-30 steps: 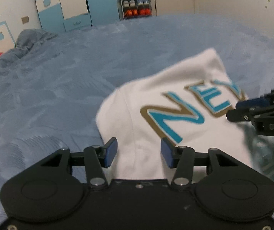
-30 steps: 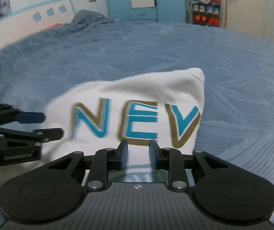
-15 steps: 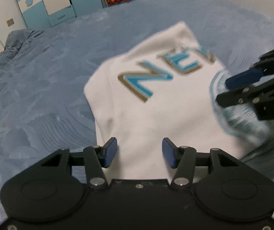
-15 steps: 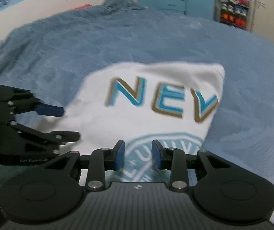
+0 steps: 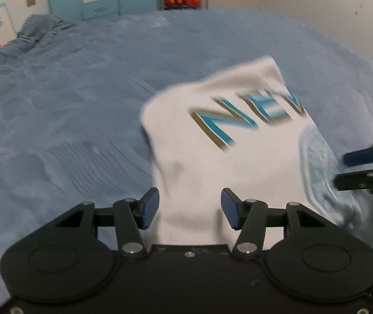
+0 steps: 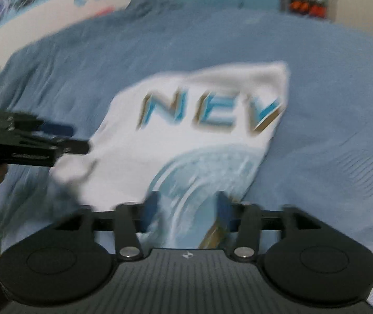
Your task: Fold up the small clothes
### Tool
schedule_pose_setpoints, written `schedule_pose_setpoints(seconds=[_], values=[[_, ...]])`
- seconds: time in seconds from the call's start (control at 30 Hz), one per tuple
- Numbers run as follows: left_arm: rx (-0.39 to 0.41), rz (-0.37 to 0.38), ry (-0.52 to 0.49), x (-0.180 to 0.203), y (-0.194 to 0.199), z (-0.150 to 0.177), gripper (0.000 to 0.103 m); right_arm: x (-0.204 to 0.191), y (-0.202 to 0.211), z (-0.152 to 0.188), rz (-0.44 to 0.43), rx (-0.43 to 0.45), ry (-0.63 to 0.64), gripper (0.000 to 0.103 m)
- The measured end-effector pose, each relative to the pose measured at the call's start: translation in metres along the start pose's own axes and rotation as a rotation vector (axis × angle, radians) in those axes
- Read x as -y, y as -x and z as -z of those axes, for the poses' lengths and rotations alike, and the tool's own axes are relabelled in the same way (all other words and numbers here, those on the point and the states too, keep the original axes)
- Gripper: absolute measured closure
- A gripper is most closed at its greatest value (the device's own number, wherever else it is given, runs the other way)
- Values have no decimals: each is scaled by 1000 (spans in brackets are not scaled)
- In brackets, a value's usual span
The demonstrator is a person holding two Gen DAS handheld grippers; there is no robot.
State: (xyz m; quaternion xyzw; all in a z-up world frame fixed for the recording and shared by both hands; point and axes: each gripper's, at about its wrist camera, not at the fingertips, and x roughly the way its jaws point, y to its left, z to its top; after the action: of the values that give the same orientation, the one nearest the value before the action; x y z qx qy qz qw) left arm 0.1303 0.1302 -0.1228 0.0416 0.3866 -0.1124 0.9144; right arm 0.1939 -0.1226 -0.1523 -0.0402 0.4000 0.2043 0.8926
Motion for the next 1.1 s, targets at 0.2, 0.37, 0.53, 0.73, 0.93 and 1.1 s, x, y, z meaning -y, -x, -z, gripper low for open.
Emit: schedule_pose_setpoints(seconds=[0.2,0.37,0.53,0.73,0.93,1.1], values=[[-95,158,160,-33,-33,-16,48,42,-23,-12,-14,-28,-198,18],[-112,164,99,-16,-66,-23,46,58,-51,0,-83,-57,-309,14],[-84,121,153,-30,-63,-26,46,63,-52,0,-115,-44,-316,12],[-116,152,217,-42,-80,-19,38,70,-55,3,-136,-44,-342,6],[-132,171,193,-31,-95,-35,34,73,-76,-7,-143,-22,-391,0],[-115,253,248,-34,-118,-38,39,71,-91,-16,-88,6,-428,40]])
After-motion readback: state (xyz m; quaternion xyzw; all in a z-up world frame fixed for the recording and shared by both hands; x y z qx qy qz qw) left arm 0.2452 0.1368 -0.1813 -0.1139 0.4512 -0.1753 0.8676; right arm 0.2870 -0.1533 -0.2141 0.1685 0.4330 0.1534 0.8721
